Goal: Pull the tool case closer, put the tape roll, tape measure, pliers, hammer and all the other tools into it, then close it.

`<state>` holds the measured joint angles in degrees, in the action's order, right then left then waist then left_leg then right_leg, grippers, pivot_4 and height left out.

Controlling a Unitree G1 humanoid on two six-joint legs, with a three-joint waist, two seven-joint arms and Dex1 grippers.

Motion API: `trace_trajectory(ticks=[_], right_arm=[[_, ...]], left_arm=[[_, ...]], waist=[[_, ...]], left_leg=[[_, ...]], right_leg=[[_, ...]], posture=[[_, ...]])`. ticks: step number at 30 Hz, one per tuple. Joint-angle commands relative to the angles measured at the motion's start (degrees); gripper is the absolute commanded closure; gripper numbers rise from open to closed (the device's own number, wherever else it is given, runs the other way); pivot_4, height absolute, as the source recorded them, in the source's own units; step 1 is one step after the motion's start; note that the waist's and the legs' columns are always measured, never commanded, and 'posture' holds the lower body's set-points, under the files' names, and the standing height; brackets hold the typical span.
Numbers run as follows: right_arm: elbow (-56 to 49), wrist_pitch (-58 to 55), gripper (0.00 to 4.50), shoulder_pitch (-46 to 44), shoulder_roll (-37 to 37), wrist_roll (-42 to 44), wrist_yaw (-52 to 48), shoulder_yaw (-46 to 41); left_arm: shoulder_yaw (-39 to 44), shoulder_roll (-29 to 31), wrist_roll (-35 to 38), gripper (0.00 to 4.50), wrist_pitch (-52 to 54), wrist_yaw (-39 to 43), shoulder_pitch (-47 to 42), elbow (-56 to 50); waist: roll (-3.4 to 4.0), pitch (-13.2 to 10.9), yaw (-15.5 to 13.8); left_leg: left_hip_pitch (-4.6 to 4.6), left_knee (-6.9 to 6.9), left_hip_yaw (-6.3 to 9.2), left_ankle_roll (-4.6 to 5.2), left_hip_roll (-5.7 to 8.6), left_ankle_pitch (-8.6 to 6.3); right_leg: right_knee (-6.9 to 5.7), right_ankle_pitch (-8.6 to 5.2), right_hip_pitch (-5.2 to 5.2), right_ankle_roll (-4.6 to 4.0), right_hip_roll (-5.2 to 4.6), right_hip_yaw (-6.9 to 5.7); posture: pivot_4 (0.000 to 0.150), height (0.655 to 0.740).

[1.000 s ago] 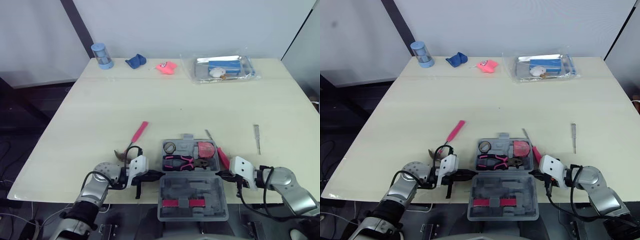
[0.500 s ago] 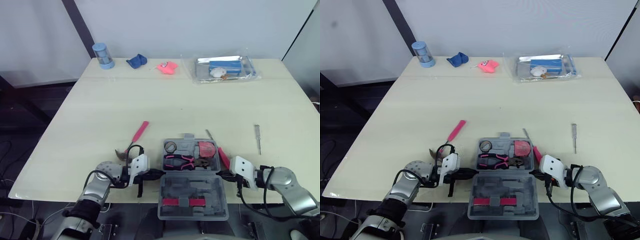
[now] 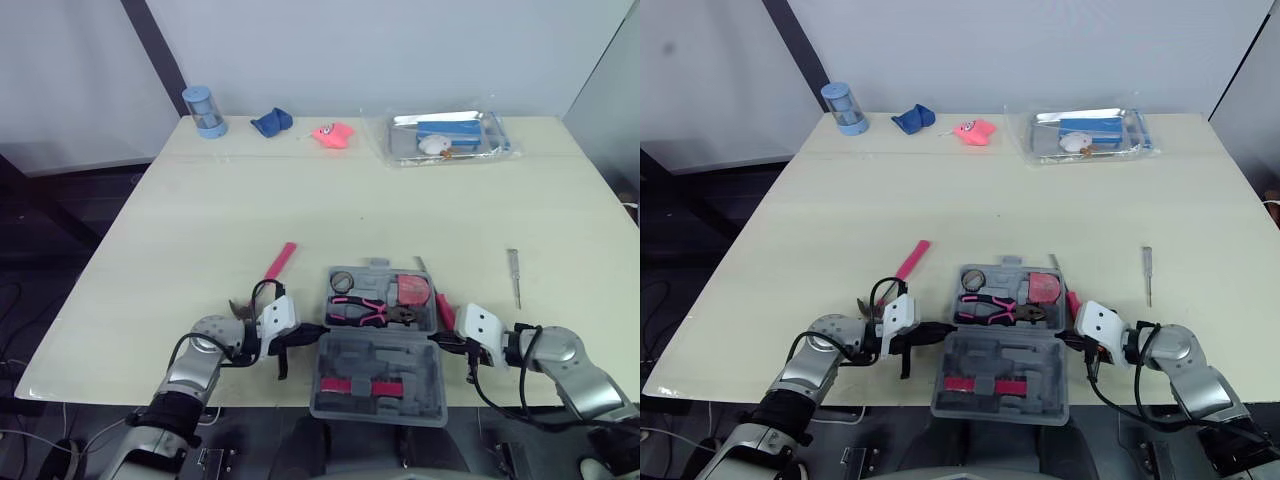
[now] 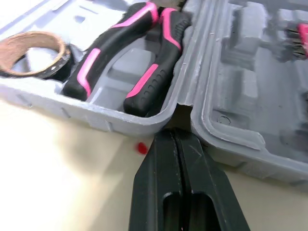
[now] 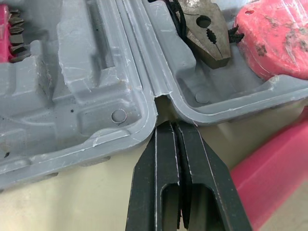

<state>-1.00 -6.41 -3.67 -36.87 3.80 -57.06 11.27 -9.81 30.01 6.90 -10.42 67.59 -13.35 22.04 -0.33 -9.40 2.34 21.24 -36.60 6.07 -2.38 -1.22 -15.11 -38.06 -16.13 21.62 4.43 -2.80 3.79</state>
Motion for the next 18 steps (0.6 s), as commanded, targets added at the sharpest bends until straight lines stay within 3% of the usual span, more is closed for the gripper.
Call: trace_trajectory(ticks=[1,18], right_arm=[[-1.14,0.69,4.45,-1.64,0.96,0.35,0.51,0.25],[3.59,1.48,4.45,-6.23,4.19,-2.30,3.11,0.79]], left_arm=[[-0.02,-0.93,0.62,4.50,-0.09,-0.57,-1.32,-0.75],[-0.80,-2.60,-0.62,4.50,0.58,-1.56,-3.50,0.21]], waist=[[0.00,0.00,0.01],[0.00,0.00,0.12]], left_leg=[[0.00,0.00,0.00,0.00,0.00,0.00],[0.00,-0.01,0.00,0.00,0.00,0.00]], right_leg=[[0.00,0.00,0.00,0.00,0.00,0.00],[0.00,0.00,0.00,0.00,0.00,0.00]], posture=[[0.150,0.7400],[0.150,0.7400]])
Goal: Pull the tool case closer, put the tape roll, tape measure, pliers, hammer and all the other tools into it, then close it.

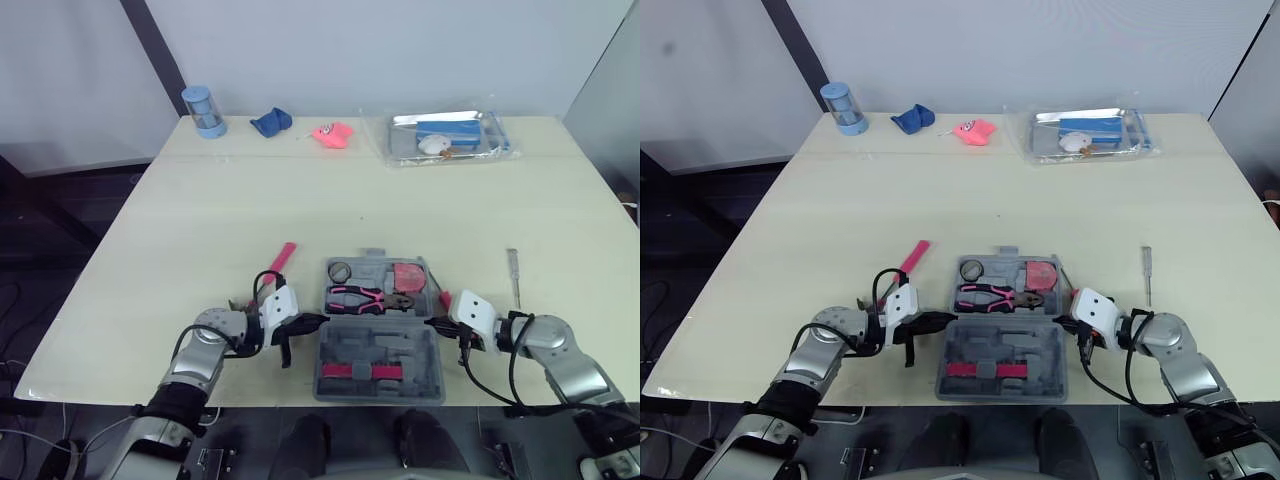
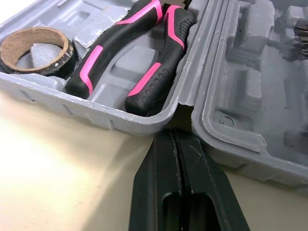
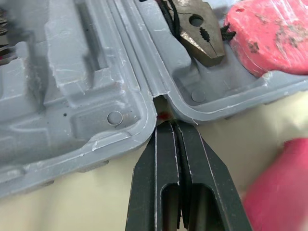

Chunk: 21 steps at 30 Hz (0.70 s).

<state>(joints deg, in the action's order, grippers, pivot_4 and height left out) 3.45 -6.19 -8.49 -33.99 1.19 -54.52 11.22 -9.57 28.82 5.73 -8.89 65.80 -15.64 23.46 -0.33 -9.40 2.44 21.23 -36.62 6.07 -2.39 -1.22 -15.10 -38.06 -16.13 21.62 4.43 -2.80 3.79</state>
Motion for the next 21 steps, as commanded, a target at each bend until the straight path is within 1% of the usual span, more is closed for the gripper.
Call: trace_trajectory(ticks=[1,21], right_arm=[[-0.68,1.31,4.45,-1.55,1.42,0.21,0.61,0.82],[3.46,2.80,4.45,-3.85,3.73,-1.31,2.07,0.22]], left_arm=[[-1.05,-1.48,0.31,4.50,-1.05,0.06,-1.45,-0.85],[-1.11,-4.40,-2.14,4.50,-2.73,-3.42,-4.97,4.39]], waist=[[0.00,0.00,0.00],[0.00,0.01,-0.06]], left_leg=[[0.00,0.00,0.00,0.00,0.00,0.00],[-0.01,-0.11,0.01,0.00,0.01,0.00]], right_leg=[[0.00,0.00,0.00,0.00,0.00,0.00],[-0.05,0.02,-0.03,0.02,0.00,0.00]], posture=[[0.150,0.7400],[0.150,0.7400]])
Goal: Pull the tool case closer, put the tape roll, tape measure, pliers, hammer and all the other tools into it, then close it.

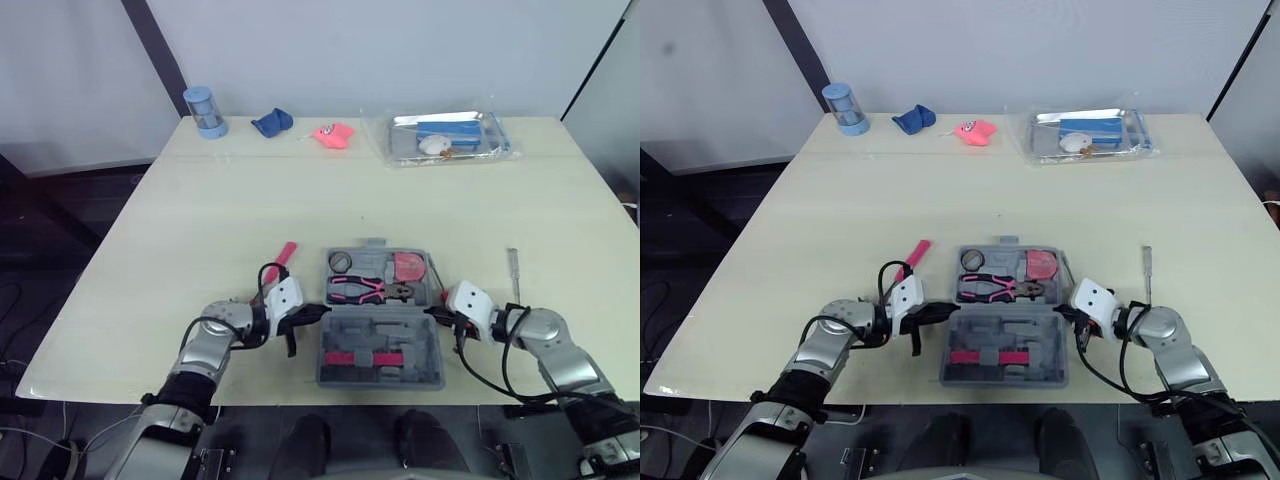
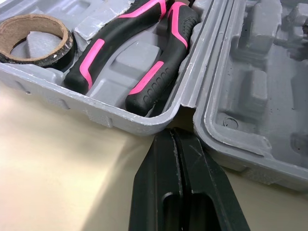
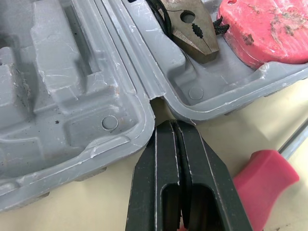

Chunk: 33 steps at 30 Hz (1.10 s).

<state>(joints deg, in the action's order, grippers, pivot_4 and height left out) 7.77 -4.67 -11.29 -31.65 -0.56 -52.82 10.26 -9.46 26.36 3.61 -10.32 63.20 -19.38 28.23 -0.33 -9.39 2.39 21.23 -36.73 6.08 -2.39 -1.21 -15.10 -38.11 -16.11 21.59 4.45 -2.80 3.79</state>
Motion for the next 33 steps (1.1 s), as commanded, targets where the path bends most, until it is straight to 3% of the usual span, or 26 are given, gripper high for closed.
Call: trace_trajectory(ticks=[1,33], right_arm=[[-0.70,1.38,4.45,-1.15,1.44,0.40,0.43,1.13],[0.40,2.01,4.45,-2.78,3.55,0.06,0.31,2.07]], left_arm=[[-1.19,-2.03,-0.18,4.50,-1.39,-0.96,-1.38,-0.13],[0.25,-0.17,0.12,4.50,-1.82,-1.18,-0.90,0.26]], waist=[[0.00,0.00,0.00],[-0.01,0.01,0.16]], left_leg=[[0.00,0.00,0.00,0.00,0.00,0.00],[0.00,-0.01,0.03,0.00,0.00,0.00]], right_leg=[[0.00,0.00,0.00,0.00,0.00,0.00],[0.00,0.01,0.00,0.01,0.01,0.00]], posture=[[0.150,0.7400],[0.150,0.7400]])
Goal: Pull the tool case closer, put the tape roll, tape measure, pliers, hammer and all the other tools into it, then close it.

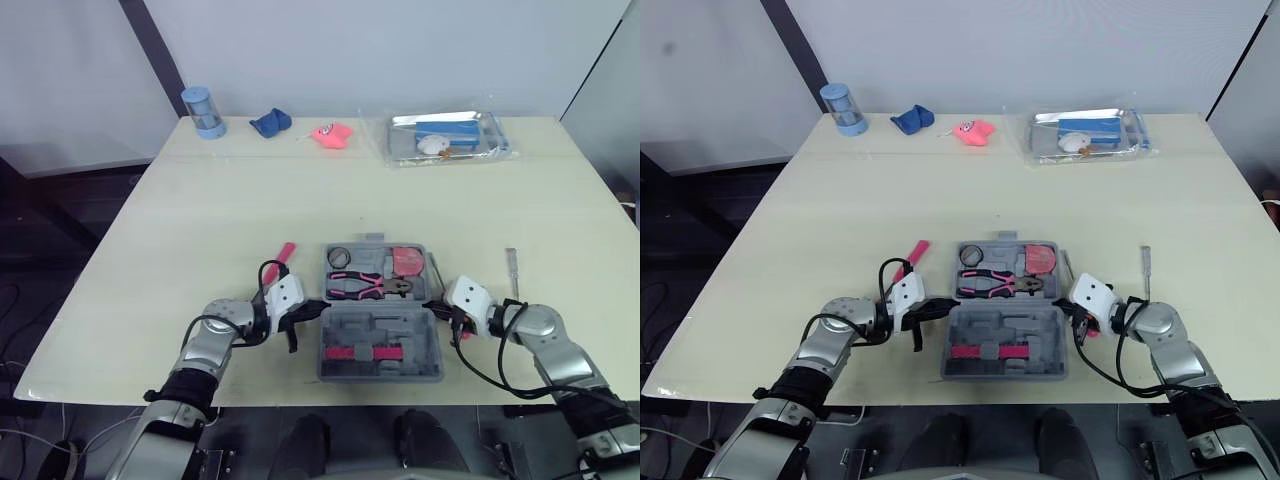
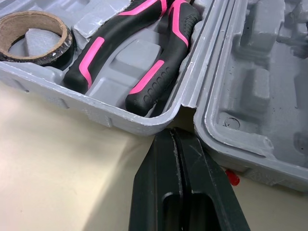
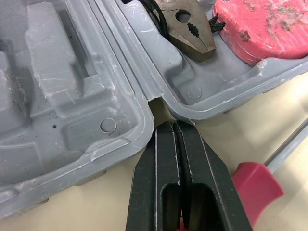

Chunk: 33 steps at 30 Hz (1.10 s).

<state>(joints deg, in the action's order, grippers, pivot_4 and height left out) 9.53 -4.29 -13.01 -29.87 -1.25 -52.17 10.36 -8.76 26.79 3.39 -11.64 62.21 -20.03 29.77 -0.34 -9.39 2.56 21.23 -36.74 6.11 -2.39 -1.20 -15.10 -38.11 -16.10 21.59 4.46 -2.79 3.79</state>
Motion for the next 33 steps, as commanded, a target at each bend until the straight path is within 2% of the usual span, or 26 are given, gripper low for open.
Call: trace_trajectory(ticks=[1,33], right_arm=[[-1.28,1.65,4.45,-1.22,1.89,0.68,-0.30,2.01],[-1.52,0.90,4.45,-0.92,2.68,0.09,-1.02,2.61]], left_arm=[[-0.37,-0.51,0.37,4.50,-0.46,-0.24,-0.16,-1.42],[0.23,1.25,0.86,4.50,0.24,0.23,0.37,-2.20]], waist=[[0.00,0.00,0.01],[0.00,0.00,0.03]], left_leg=[[0.00,0.00,0.00,0.00,0.00,0.00],[0.00,0.01,0.01,0.00,0.00,0.00]], right_leg=[[0.00,0.00,0.00,0.00,0.00,0.00],[0.01,0.00,0.01,0.00,0.01,0.00]], posture=[[0.150,0.7400],[0.150,0.7400]])
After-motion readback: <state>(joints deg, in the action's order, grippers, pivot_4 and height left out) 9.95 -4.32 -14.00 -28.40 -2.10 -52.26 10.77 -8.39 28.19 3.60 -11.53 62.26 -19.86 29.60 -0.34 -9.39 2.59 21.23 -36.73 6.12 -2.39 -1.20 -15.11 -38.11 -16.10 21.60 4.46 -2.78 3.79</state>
